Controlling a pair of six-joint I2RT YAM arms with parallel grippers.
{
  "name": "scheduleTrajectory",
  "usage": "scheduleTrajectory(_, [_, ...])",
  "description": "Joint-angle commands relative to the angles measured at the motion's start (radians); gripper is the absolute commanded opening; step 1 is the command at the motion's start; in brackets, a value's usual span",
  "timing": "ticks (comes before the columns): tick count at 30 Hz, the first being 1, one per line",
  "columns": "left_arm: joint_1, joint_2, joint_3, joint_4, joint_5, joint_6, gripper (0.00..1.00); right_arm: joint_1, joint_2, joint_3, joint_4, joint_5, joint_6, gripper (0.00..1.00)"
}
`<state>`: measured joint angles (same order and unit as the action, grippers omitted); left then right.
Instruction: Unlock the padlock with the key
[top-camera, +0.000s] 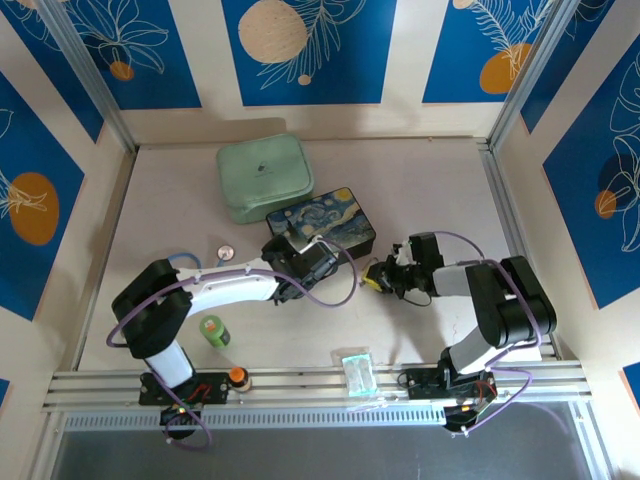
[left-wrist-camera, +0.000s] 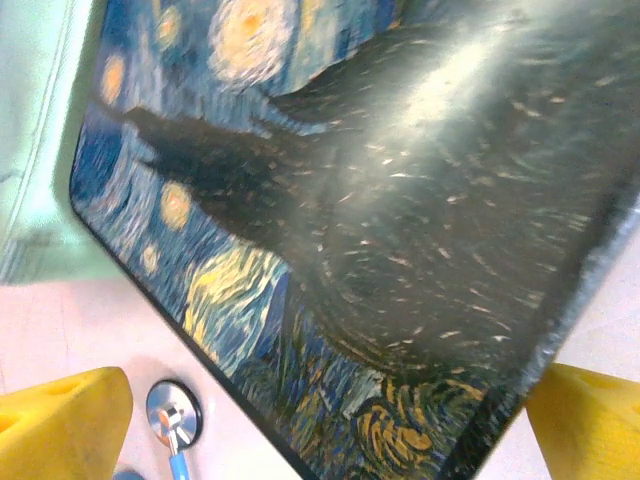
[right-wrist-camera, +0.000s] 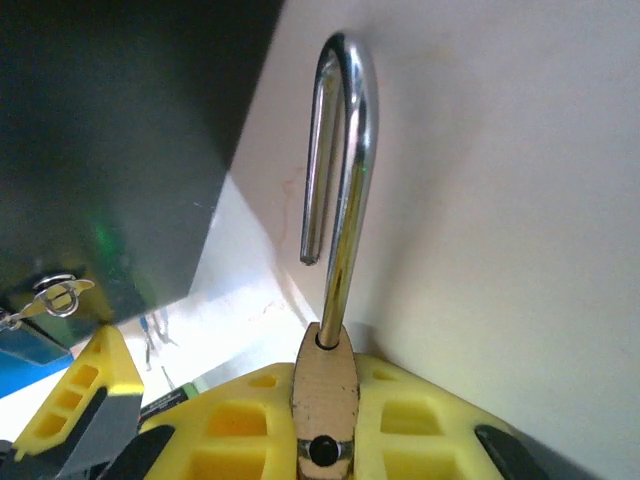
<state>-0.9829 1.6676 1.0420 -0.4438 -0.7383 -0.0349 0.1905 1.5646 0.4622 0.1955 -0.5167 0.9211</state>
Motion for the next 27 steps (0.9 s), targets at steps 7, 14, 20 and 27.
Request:
scheduleTrajectory(7, [0.013, -0.039, -0.025, 0.008, 0.052, -0.272, 1.0, -0.002, -0.004, 0.146, -0.513, 0.058, -0.198, 0.11])
scheduleTrajectory(14, [0.022, -0.041, -0.032, -0.026, -0.024, -0.293, 1.0, -0.05, -0.016, 0.218, -0.652, 0.099, -0.286, 0.13])
scheduleTrajectory(20, [0.075, -0.083, -0.083, 0.022, 0.025, -0.28, 0.99, -0.081, 0.017, 0.306, -0.785, 0.079, -0.355, 0.16])
scheduleTrajectory(27, [0.085, -0.044, -0.065, -0.009, -0.006, -0.297, 0.99, -0.102, 0.052, 0.377, -0.903, 0.179, -0.419, 0.18])
